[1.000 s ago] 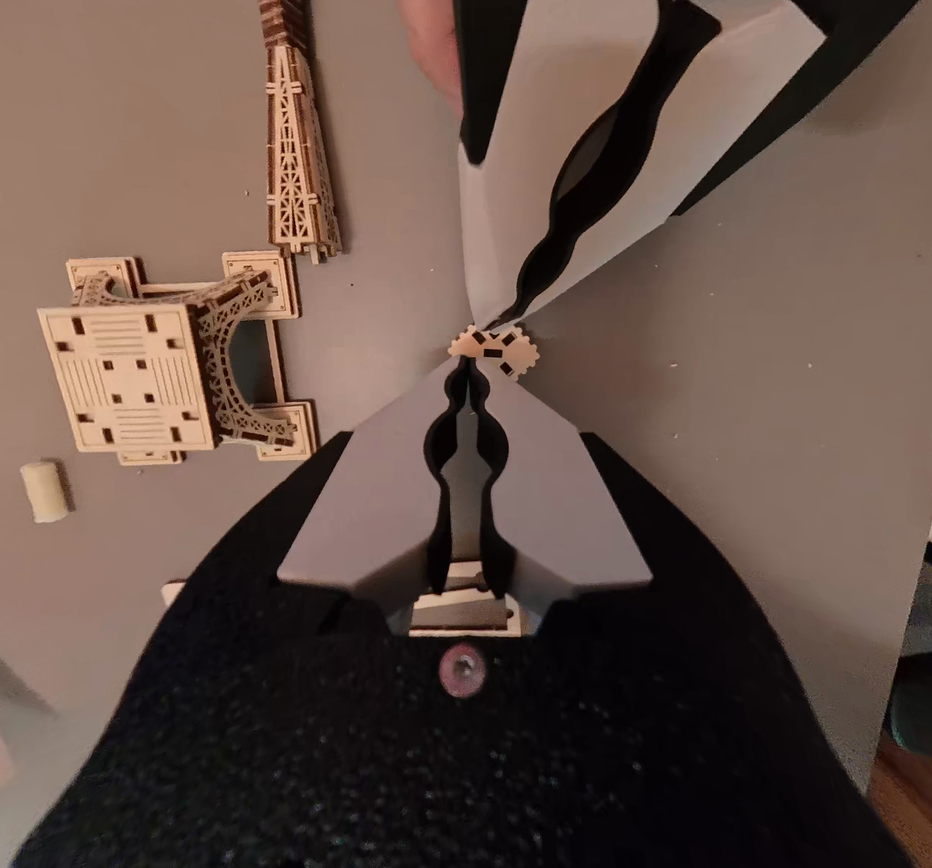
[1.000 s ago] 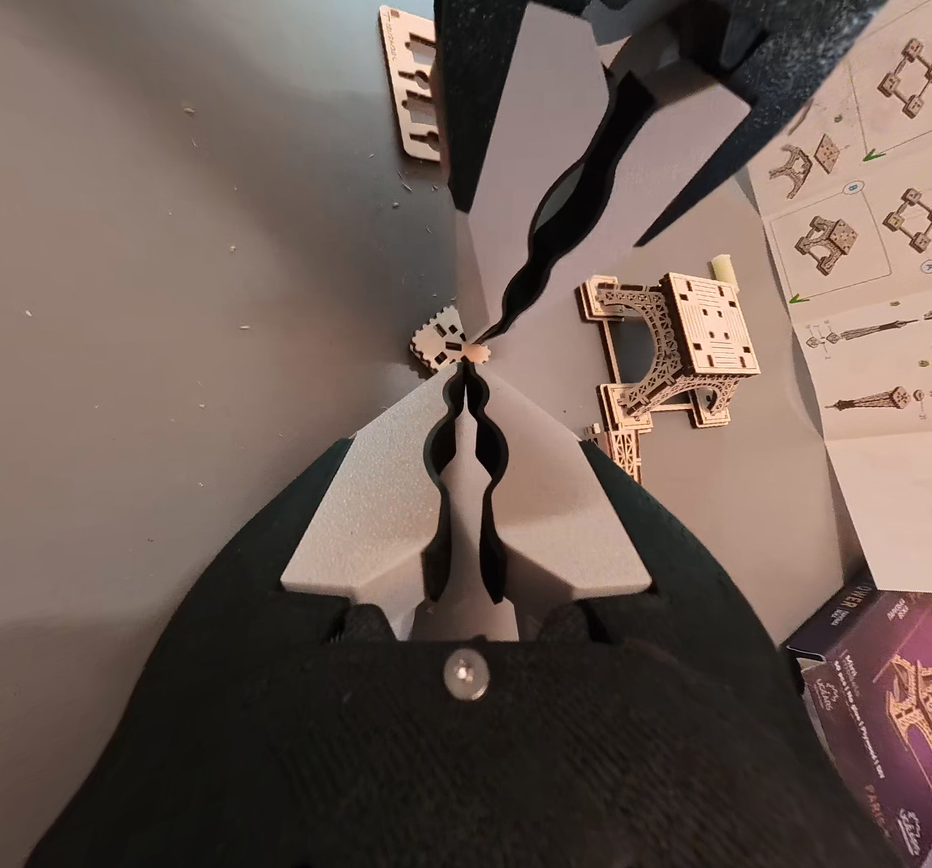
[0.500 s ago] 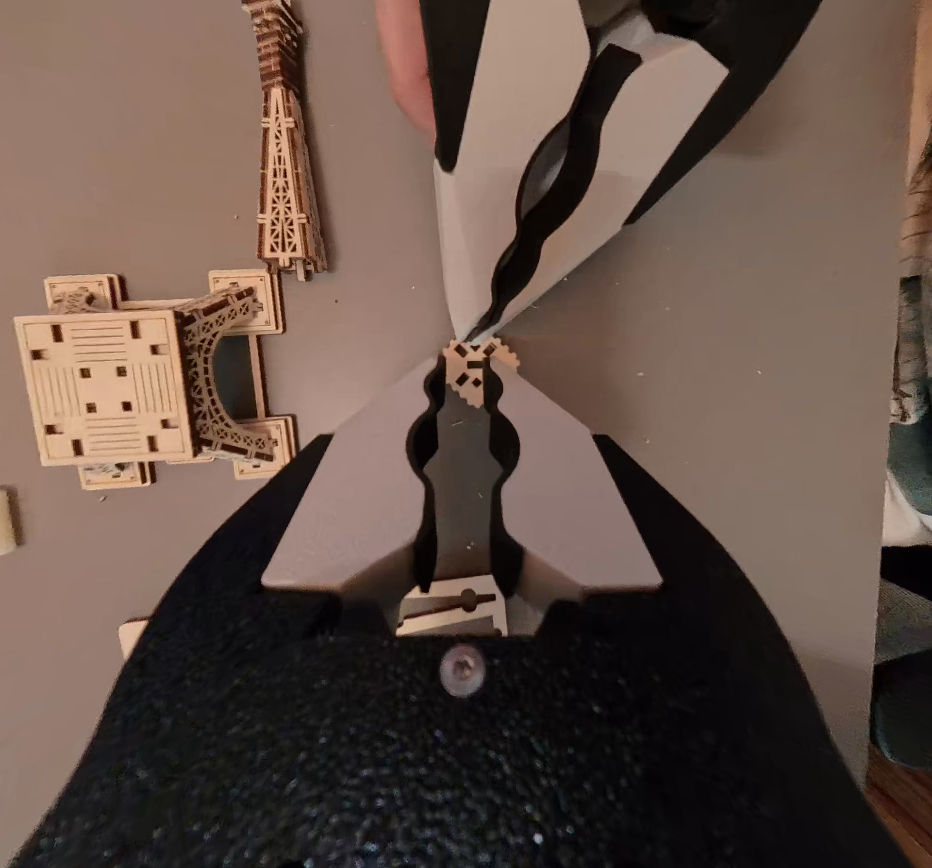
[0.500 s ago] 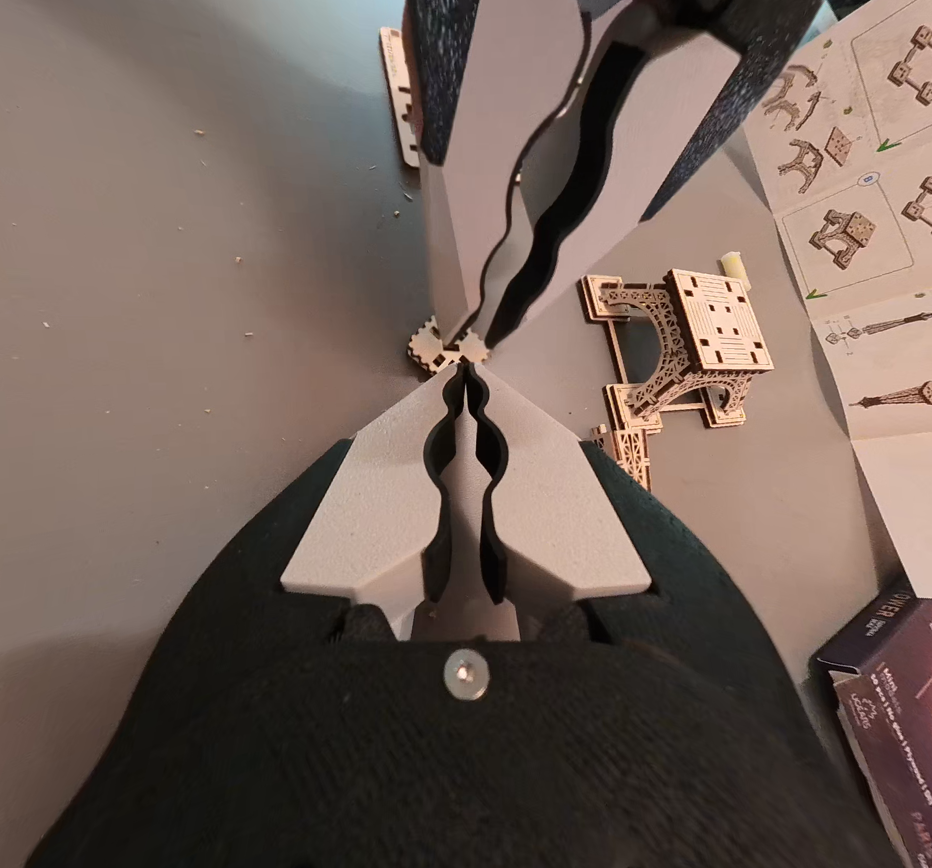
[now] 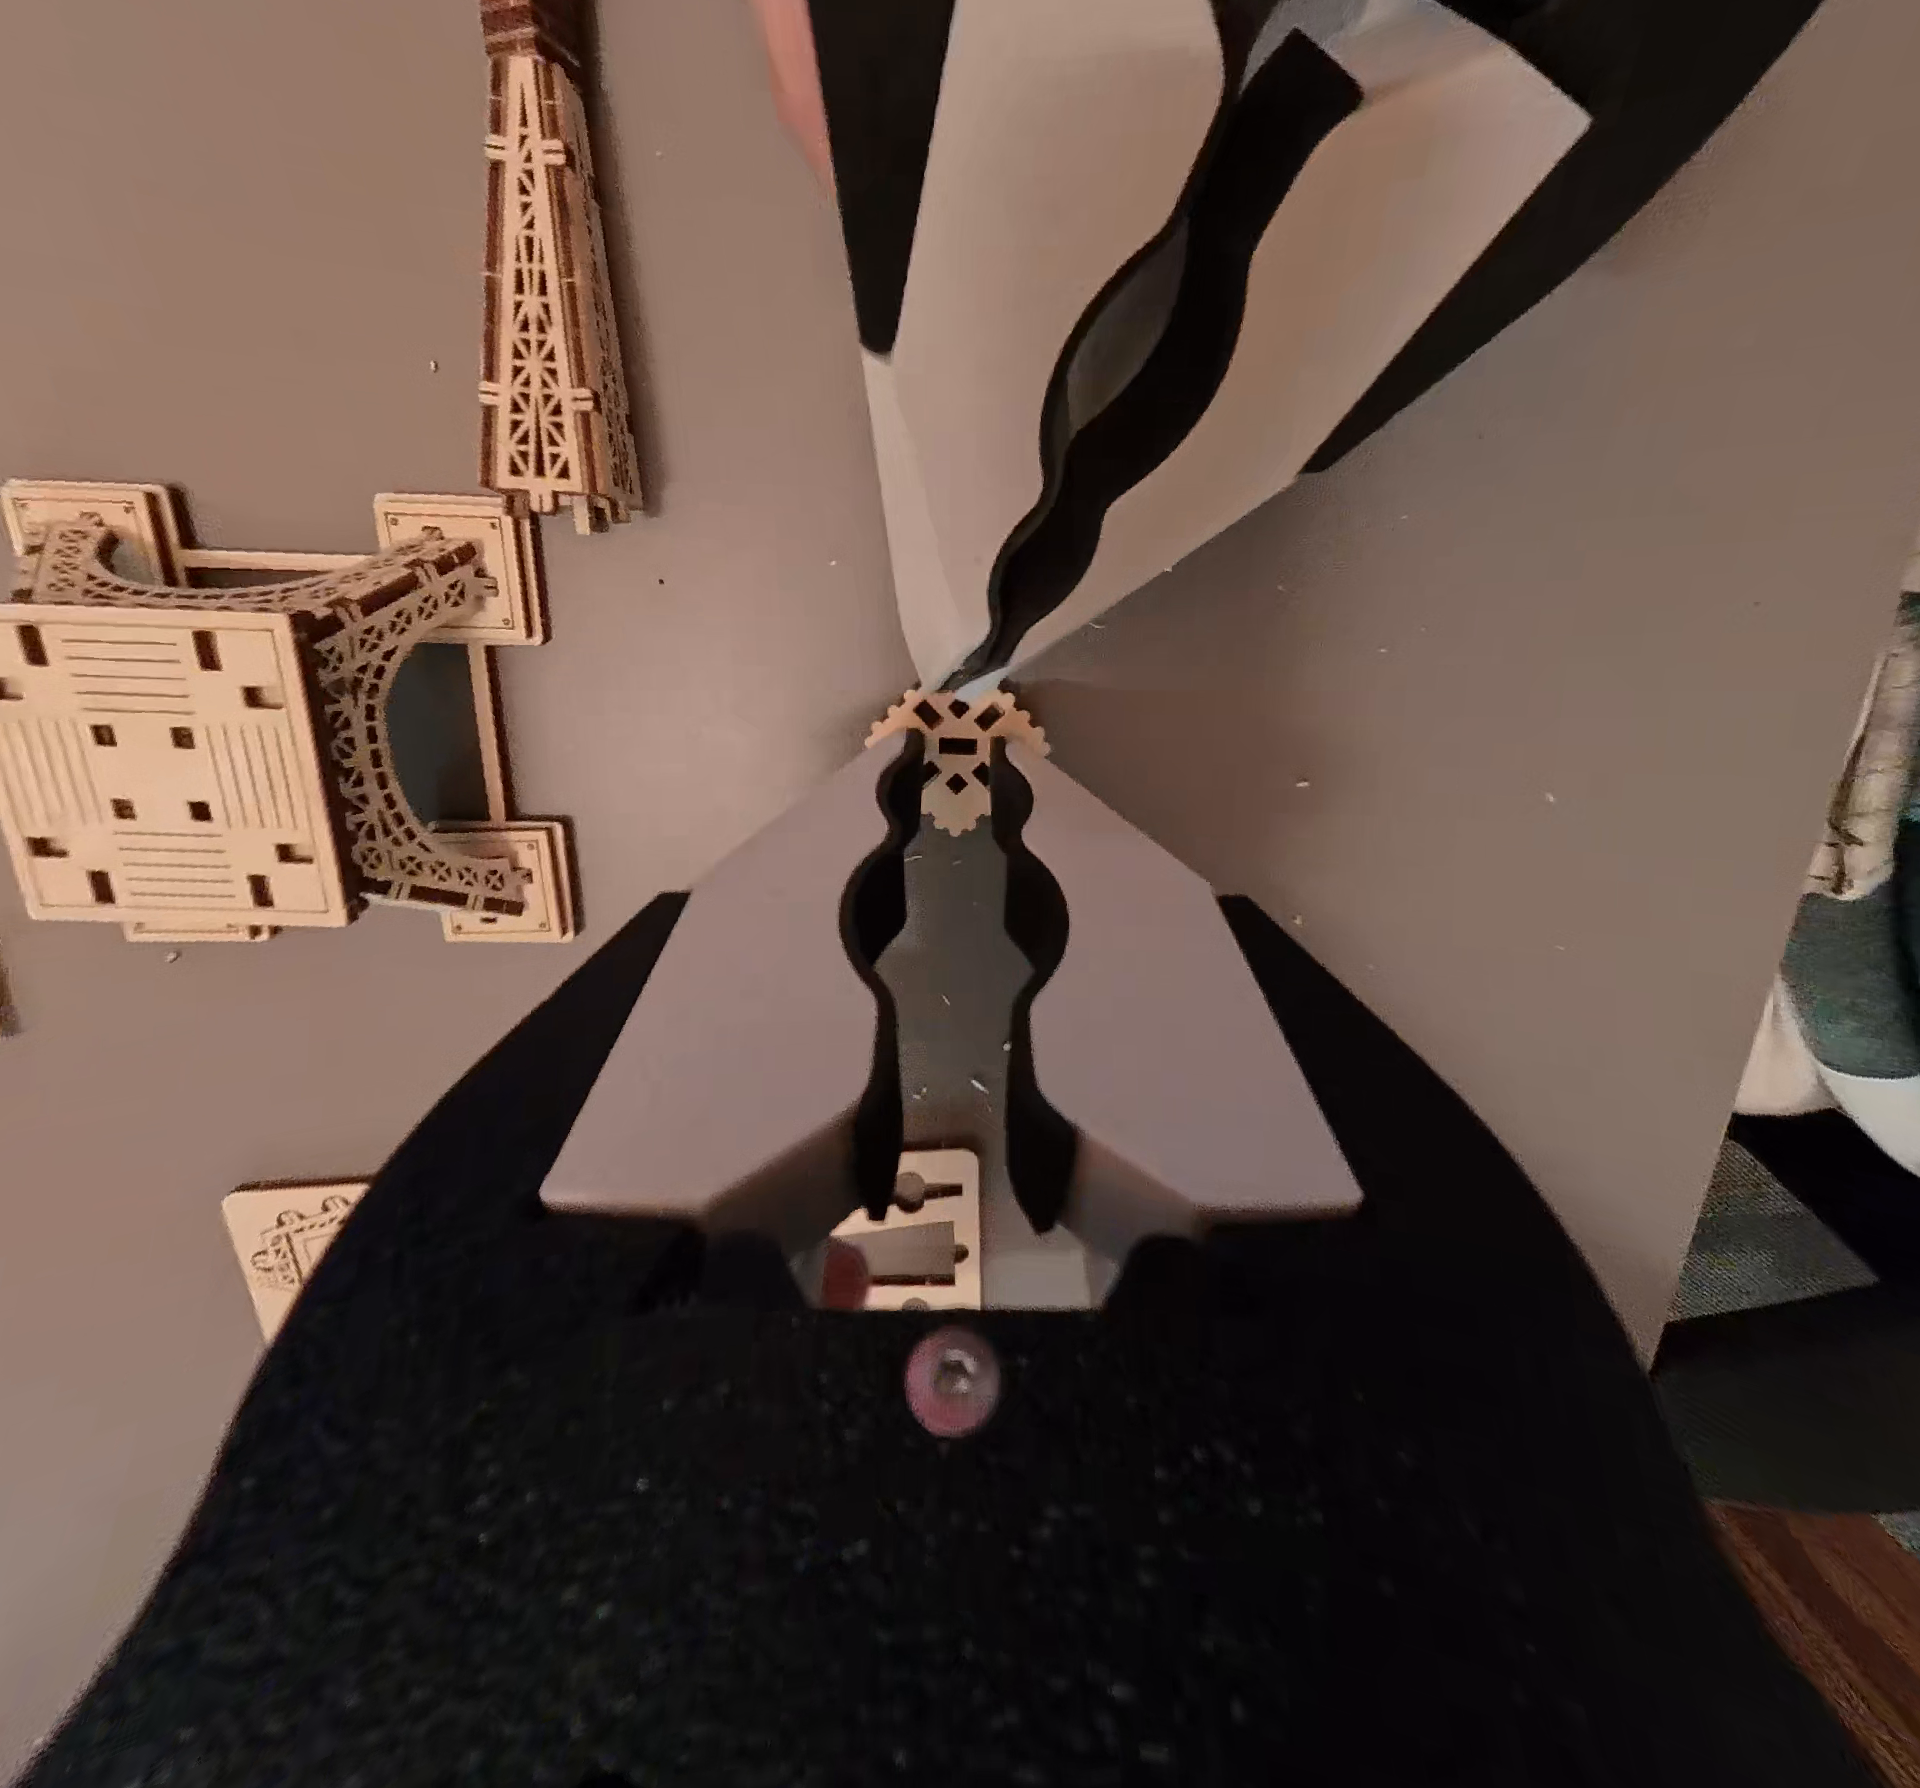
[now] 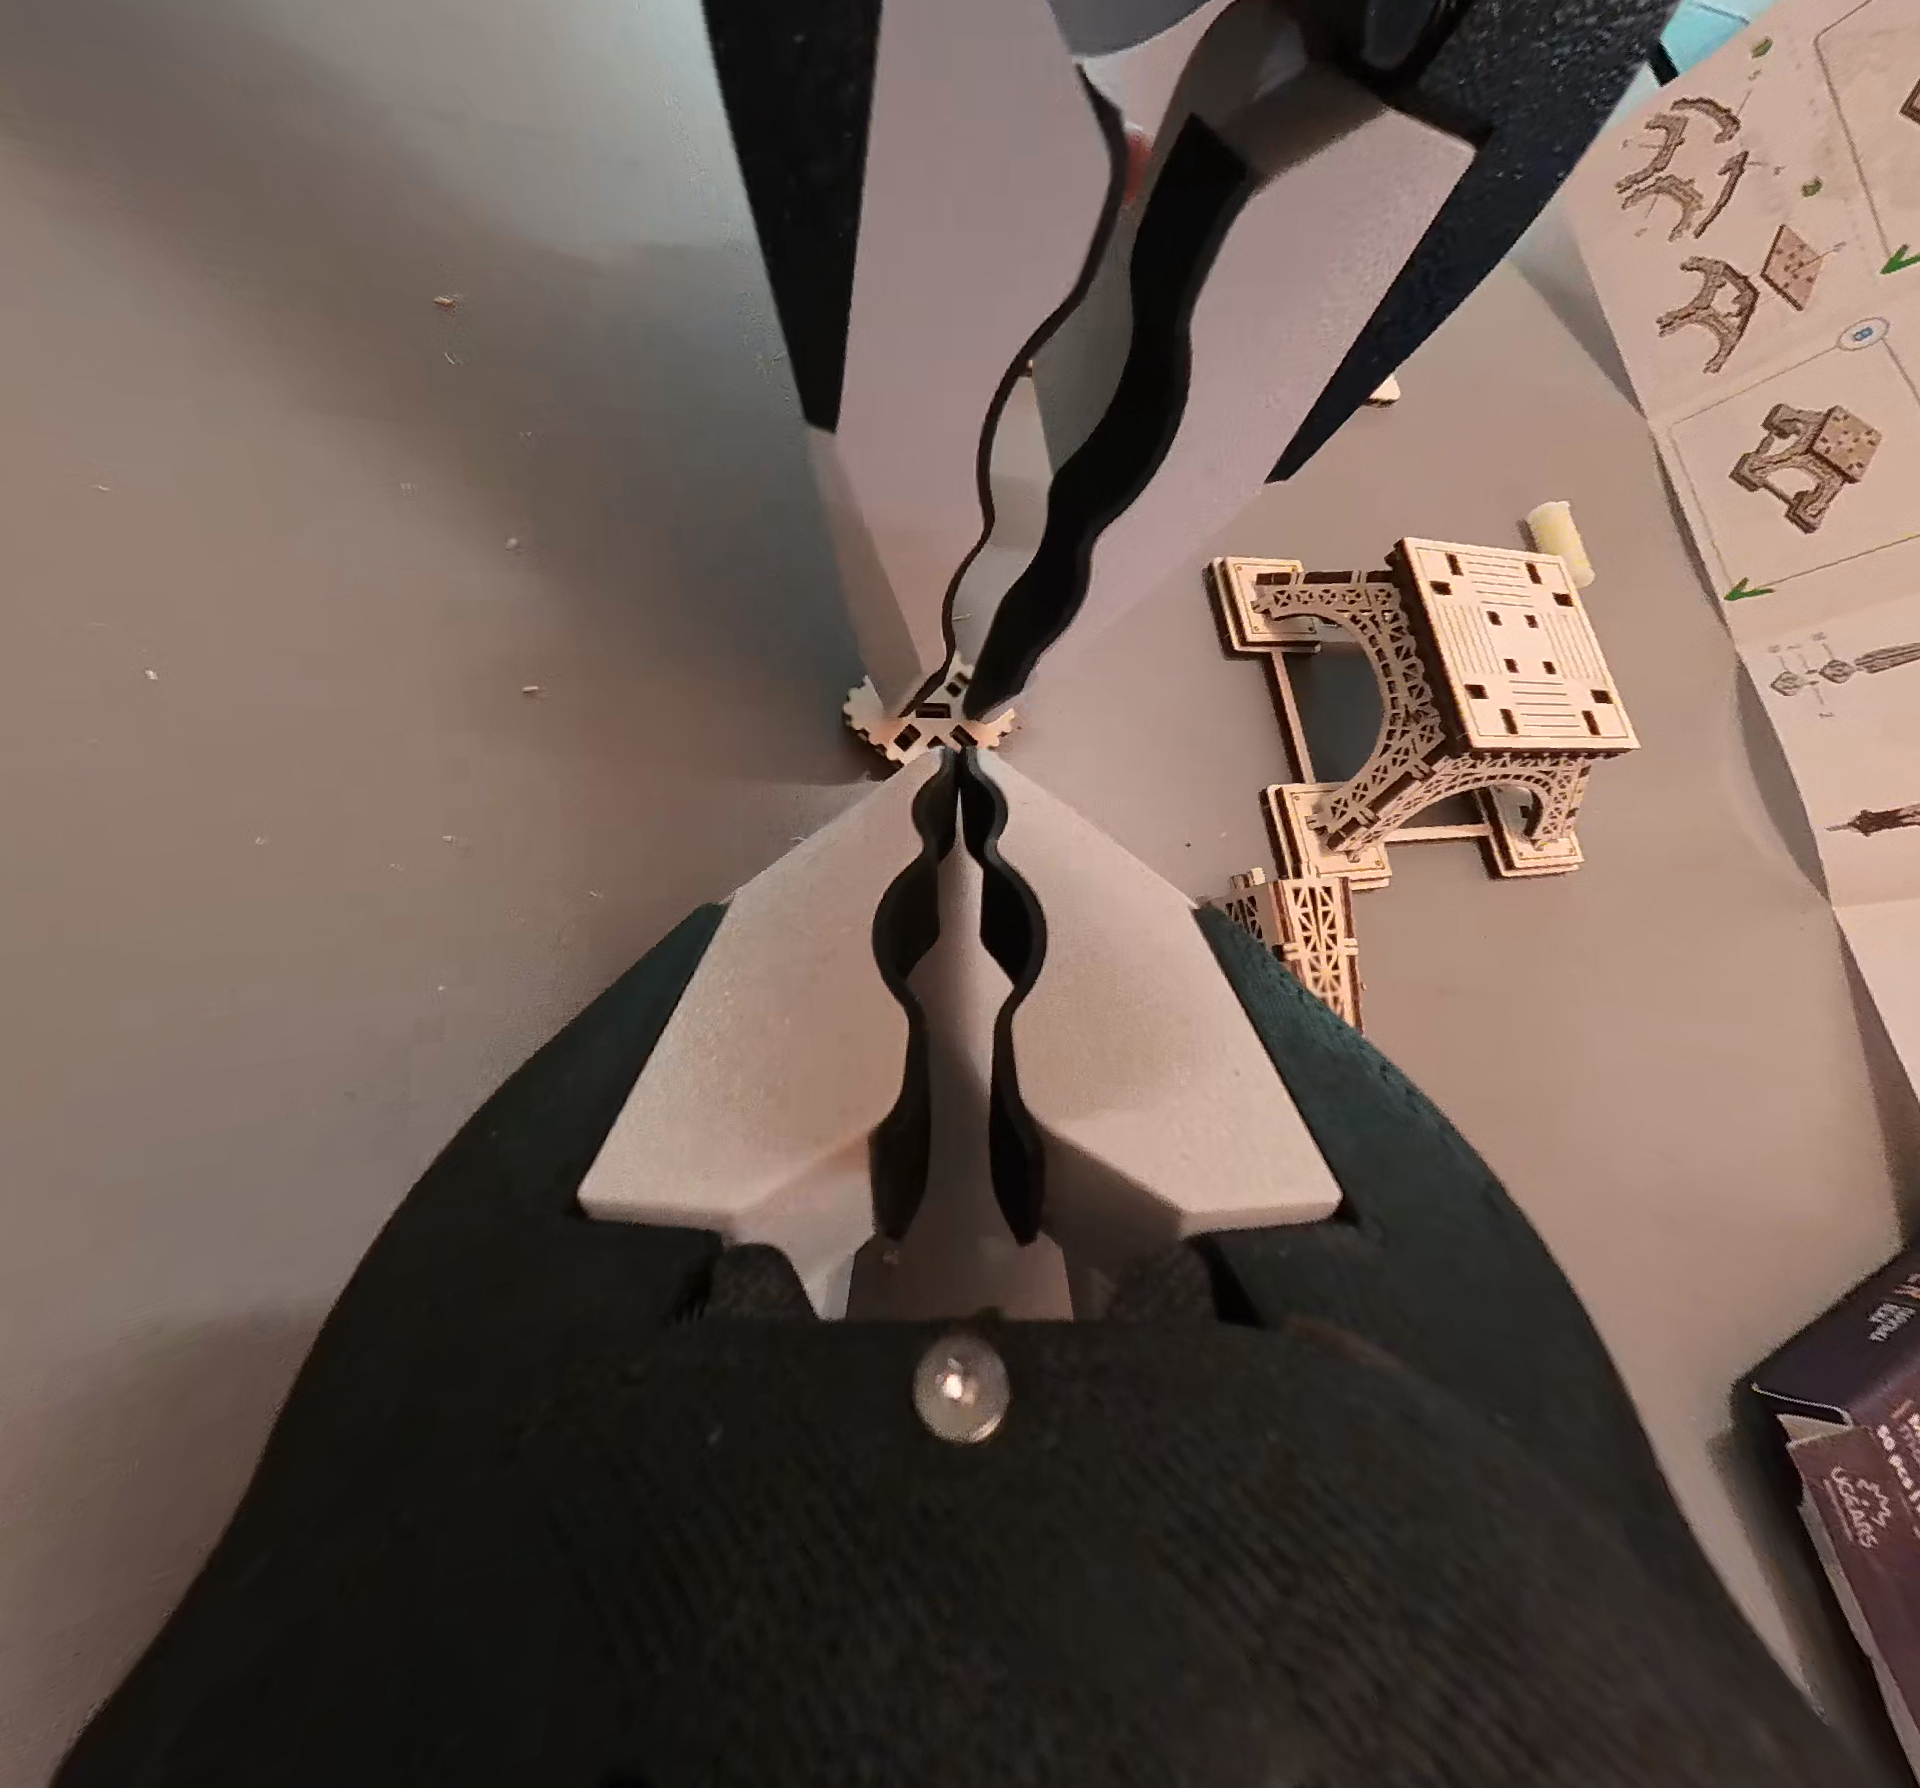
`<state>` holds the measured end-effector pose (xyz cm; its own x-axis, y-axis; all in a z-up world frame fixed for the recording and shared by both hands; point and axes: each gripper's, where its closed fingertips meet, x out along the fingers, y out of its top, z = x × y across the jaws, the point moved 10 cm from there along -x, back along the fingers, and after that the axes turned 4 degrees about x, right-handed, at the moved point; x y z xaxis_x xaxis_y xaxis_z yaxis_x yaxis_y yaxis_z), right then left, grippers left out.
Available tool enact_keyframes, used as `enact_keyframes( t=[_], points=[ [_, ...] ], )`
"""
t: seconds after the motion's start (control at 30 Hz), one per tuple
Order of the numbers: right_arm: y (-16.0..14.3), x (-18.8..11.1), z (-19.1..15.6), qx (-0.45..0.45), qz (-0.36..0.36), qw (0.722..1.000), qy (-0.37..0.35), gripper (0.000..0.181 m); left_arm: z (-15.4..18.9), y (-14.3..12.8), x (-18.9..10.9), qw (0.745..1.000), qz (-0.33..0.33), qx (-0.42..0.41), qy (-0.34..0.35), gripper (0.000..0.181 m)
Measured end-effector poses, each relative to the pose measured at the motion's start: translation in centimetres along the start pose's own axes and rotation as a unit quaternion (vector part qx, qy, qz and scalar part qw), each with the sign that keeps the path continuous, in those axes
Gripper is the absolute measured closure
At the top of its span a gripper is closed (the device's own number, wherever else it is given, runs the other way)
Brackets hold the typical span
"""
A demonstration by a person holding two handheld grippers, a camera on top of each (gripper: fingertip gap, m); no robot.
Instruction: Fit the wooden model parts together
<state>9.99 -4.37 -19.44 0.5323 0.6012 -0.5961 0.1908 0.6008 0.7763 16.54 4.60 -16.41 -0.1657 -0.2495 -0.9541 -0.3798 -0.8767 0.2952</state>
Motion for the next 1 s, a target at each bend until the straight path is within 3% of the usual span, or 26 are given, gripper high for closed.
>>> enact_keyframes(
  t=[0.4,0.73,1.0],
  points=[
    [-0.1,0.0,0.0,-0.007,0.0,1.0,0.0,0.181,0.4,1.1,0.1,0.998,-0.057,-0.003,0.017,0.171],
    [-0.1,0.1,-0.1,-0.009,-0.004,1.0,-0.005,0.181,0.1,0.1,0.1,1.0,-0.002,-0.028,0.008,0.171],
    [-0.2,0.1,-0.2,-0.012,-0.004,1.0,-0.008,0.181,0.8,1.1,0.2,0.997,-0.055,-0.018,0.045,0.171]
  ],
)
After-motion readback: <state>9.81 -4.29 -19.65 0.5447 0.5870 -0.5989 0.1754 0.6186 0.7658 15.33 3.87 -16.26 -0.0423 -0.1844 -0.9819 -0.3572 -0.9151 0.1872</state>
